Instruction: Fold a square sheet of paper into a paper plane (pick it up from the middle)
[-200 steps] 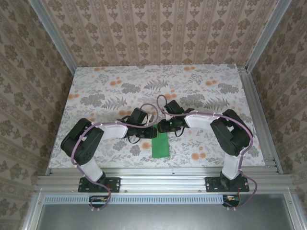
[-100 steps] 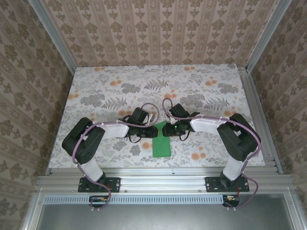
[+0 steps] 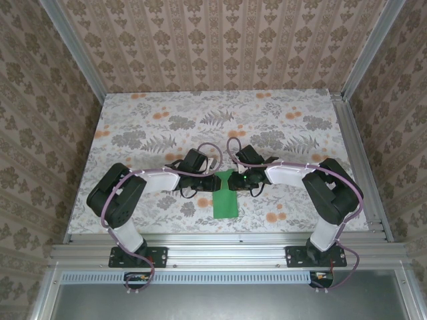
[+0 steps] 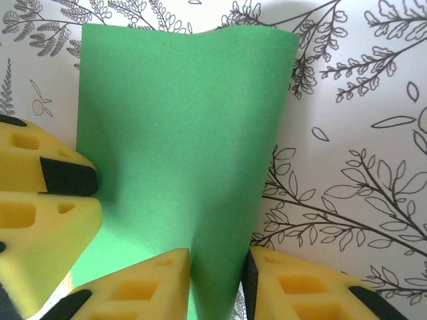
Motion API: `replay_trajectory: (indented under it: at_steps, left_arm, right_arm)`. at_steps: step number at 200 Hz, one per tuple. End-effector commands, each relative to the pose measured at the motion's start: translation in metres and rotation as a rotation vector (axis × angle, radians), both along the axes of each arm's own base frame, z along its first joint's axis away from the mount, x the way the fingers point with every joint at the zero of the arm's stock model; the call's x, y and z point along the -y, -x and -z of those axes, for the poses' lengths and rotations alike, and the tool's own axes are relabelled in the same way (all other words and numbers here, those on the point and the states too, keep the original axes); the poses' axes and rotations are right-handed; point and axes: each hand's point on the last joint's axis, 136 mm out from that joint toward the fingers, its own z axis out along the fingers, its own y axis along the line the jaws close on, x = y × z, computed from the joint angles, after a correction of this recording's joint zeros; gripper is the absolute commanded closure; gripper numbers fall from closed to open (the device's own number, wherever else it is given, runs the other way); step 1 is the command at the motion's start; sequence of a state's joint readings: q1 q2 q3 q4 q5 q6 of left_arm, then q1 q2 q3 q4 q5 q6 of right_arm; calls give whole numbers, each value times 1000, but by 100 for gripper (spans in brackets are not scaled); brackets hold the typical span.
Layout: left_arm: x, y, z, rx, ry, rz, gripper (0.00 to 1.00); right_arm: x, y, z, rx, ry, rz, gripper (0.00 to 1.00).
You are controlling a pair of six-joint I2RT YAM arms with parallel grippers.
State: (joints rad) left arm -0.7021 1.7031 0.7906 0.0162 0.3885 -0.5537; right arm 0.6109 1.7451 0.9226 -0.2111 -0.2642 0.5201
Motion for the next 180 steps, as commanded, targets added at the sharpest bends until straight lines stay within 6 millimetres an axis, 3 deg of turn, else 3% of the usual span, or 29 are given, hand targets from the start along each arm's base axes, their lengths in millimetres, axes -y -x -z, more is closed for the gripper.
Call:
replay_trajectory:
  at_steps: [1, 88, 180]
  left_arm:
    - [-6, 7, 13, -38, -58, 7, 71]
    - [4, 0, -8, -12, -16, 18, 68]
    - [0, -3, -30, 16, 1, 22, 64]
  right_arm:
    - [15, 23, 15, -80, 65, -4, 71]
    - [17, 25, 22, -90, 77, -5, 74]
    - [16, 26, 18, -88, 65, -24, 74]
